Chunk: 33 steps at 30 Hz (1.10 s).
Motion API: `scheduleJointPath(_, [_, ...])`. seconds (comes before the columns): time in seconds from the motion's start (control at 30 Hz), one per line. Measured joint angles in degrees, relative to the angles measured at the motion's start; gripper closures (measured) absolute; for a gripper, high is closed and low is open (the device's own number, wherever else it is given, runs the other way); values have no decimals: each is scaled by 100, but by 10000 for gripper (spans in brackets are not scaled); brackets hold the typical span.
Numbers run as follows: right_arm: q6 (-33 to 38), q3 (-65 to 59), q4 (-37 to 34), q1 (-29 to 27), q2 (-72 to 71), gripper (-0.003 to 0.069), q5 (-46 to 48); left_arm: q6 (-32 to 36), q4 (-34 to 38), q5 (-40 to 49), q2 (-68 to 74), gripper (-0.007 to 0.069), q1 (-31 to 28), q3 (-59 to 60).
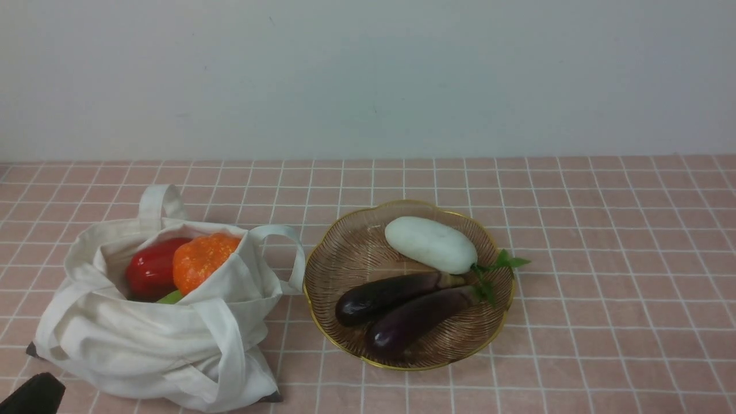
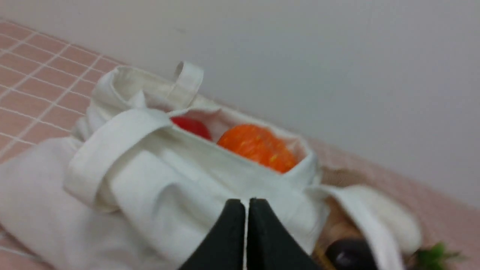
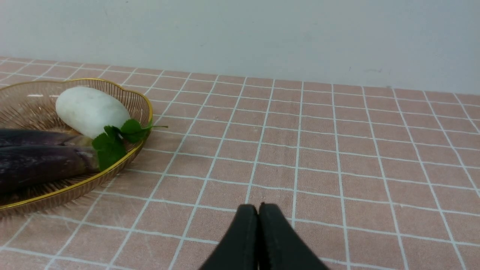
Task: Take vegetables from bag on pink coffee tablecloth place on plate.
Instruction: 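Reach into the cloth bag and grasp the pumpkin with the left gripper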
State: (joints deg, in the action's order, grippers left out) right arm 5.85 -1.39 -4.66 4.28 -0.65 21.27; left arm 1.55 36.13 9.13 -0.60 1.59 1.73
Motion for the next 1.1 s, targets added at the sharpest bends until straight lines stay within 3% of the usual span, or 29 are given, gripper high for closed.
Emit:
scheduleJointPath(0.17, [0, 0, 0, 0, 0, 673, 0, -43, 1052, -1328, 0, 629, 0, 0])
scheduleJointPath(0.23, [0, 0, 0, 0, 0, 673, 0, -55, 1079, -1670, 0, 629, 0, -187])
scheduleJointPath(0.37, [0, 0, 0, 0, 0, 673, 0, 29, 609, -1457, 252, 629, 0, -1015])
scheduleJointPath(0.53, [0, 0, 0, 0, 0, 673, 0, 495, -414, 292, 1800, 629, 0, -2625])
scheduleJointPath(0.7, [0, 0, 0, 0, 0, 673, 0, 681, -1091, 3307, 4422, 629, 0, -4573])
scheduleJointPath(0.77, [0, 0, 0, 0, 0, 673, 0, 744, -1307, 4112, 5437, 629, 0, -5260])
scheduleJointPath(1.1, [0, 0, 0, 0, 0, 673, 0, 998, -1870, 5471, 8029, 629, 0, -7179])
